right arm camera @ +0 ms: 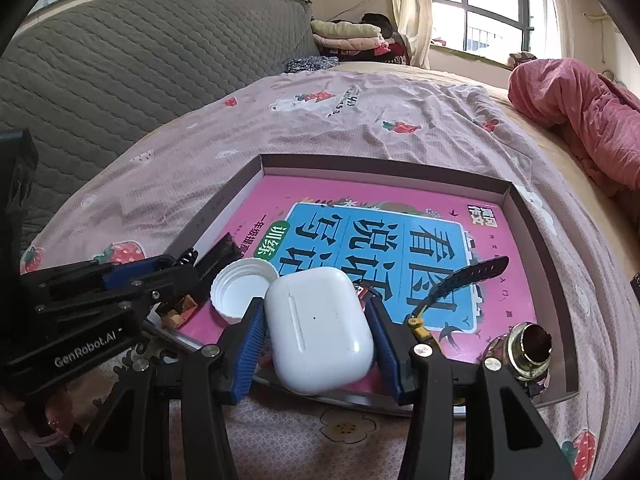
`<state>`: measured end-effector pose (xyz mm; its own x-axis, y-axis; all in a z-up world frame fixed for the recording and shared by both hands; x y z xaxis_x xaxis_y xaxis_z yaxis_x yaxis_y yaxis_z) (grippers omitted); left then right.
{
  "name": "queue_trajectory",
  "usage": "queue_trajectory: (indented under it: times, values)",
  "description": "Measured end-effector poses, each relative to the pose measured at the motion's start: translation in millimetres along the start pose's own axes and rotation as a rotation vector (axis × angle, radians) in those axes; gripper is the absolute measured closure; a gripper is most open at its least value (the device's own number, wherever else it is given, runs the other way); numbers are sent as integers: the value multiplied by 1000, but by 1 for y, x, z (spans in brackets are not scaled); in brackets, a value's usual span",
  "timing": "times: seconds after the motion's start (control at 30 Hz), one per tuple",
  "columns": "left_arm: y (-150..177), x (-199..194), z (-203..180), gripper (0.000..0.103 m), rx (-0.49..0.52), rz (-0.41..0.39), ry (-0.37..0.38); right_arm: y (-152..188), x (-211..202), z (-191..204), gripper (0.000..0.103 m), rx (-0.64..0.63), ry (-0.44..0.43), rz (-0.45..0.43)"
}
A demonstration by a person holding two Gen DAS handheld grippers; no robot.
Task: Organize rigid objects
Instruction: 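Carry the earbud case with the right gripper over the tray while the left carries the clip, then open the right gripper to drop the earbud case in the tray while the left releases the clip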
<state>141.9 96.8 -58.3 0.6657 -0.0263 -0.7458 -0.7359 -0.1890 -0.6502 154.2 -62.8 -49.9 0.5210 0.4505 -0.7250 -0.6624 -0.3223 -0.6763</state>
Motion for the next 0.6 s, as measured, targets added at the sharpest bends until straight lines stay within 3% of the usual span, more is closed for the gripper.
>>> queue_trajectory:
  times: [0.33,0.6]
  values:
    - [0,-1,2,79,-8,1,17,1,1,0,52,-15,43,-6]
    - [4,-5,-13,79,41,10,53,2,-1,-3,52,-8,42,2]
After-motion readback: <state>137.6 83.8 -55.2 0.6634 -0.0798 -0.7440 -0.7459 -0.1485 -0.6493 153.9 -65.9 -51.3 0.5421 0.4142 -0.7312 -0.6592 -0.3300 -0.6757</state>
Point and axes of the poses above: each gripper's, at about its wrist camera, not at the fingertips, and x roughly the way its jaws point, z to its left, y to its underside, the point moved 3 cm from there along x, roughly the way its jaws point, and after that the axes turned 4 degrees about -y, right-handed, at the moved point
